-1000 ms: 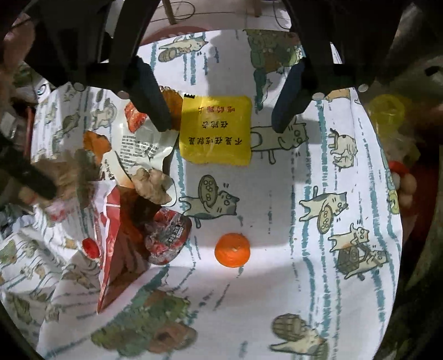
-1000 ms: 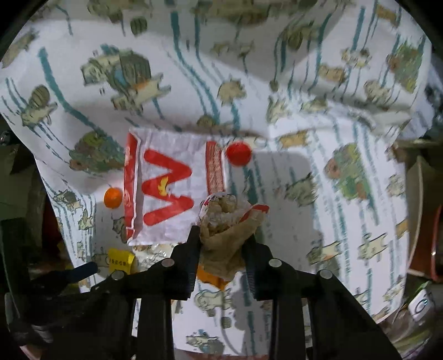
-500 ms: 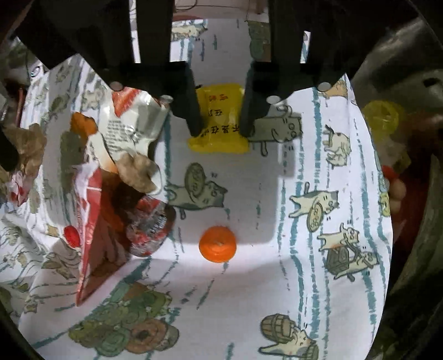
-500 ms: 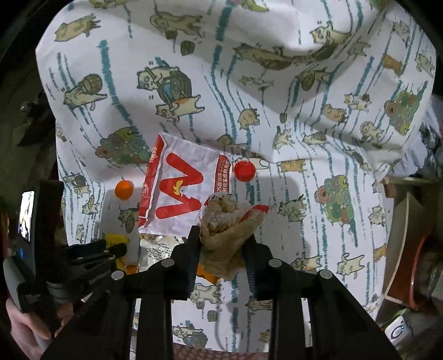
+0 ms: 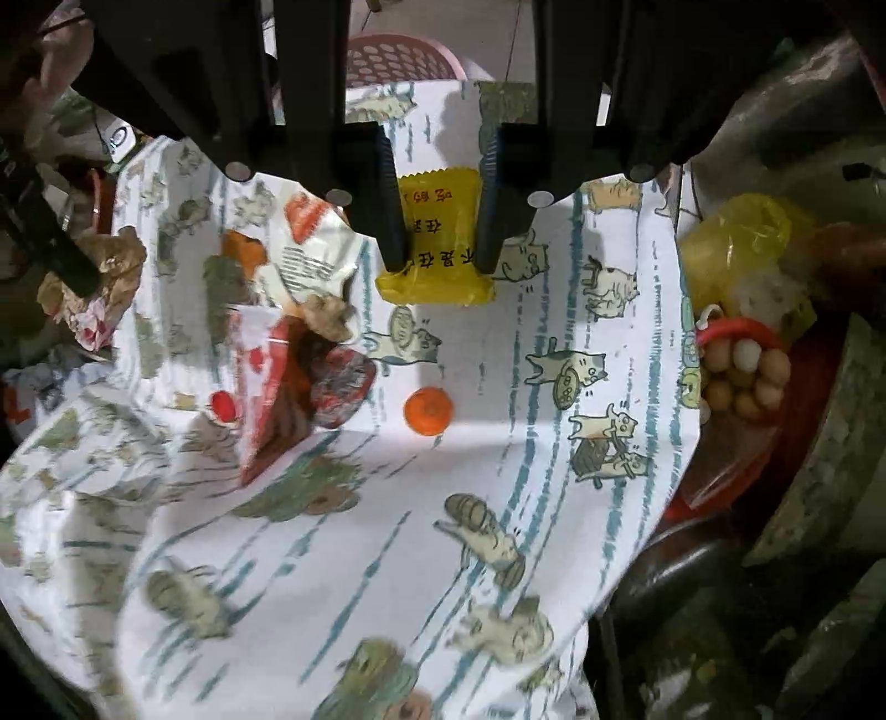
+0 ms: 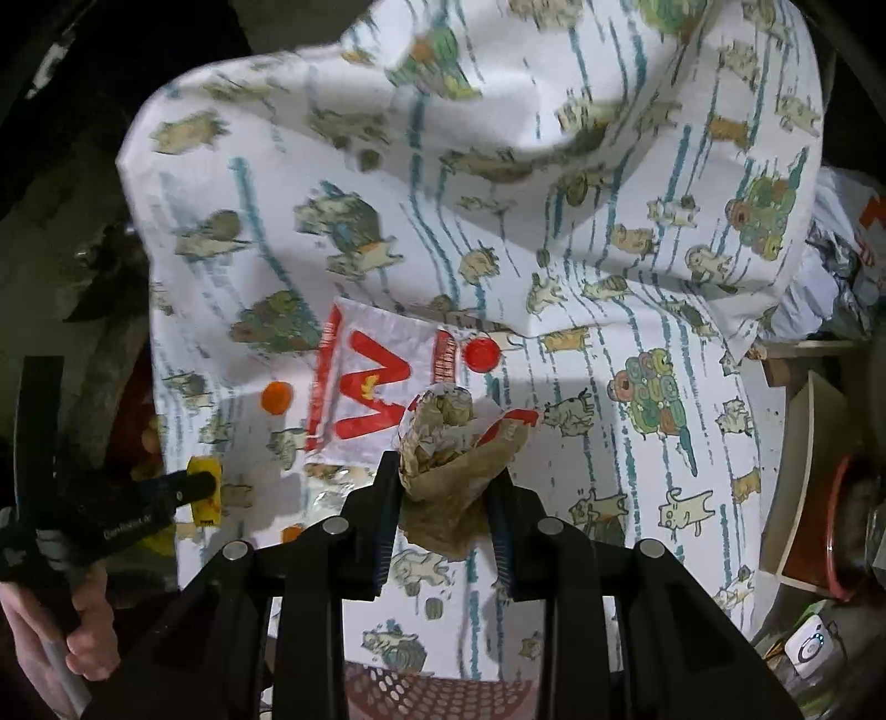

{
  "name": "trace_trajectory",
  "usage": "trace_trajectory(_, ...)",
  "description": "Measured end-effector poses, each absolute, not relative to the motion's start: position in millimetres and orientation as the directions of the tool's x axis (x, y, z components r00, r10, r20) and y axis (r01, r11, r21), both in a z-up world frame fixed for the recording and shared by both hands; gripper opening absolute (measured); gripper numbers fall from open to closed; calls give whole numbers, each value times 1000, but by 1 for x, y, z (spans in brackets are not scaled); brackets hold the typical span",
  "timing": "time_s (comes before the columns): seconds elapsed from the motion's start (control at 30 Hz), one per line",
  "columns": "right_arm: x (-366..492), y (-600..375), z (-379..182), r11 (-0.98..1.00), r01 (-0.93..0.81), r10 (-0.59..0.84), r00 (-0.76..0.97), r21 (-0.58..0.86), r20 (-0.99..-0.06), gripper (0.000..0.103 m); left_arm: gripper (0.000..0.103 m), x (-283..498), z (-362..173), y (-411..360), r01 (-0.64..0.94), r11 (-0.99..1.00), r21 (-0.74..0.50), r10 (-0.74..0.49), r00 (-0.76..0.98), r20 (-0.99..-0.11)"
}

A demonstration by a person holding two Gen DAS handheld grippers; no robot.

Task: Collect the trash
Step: 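Carry the yellow wrapper in the left tool and crumpled paper in the right tool over the pink basket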

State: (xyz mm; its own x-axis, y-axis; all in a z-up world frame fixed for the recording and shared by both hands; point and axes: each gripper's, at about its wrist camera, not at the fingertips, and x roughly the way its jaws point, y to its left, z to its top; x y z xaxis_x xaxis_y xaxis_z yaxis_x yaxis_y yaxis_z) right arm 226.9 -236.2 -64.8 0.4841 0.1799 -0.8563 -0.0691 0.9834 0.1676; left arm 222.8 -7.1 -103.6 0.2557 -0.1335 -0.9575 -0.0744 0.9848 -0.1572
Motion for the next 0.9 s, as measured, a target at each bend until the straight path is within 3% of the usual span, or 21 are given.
trace_trajectory(0.4,129,-230,-28,967,-104,250,558,233,-791,32,24,146,-52,-22,-12,983,-183,-163,403,-901)
trace_trajectory(0.9,62,-218,-79,964,-118,264,412,237,-872,32,24,72,-143,-40,19,959,-284,-284,147,-948)
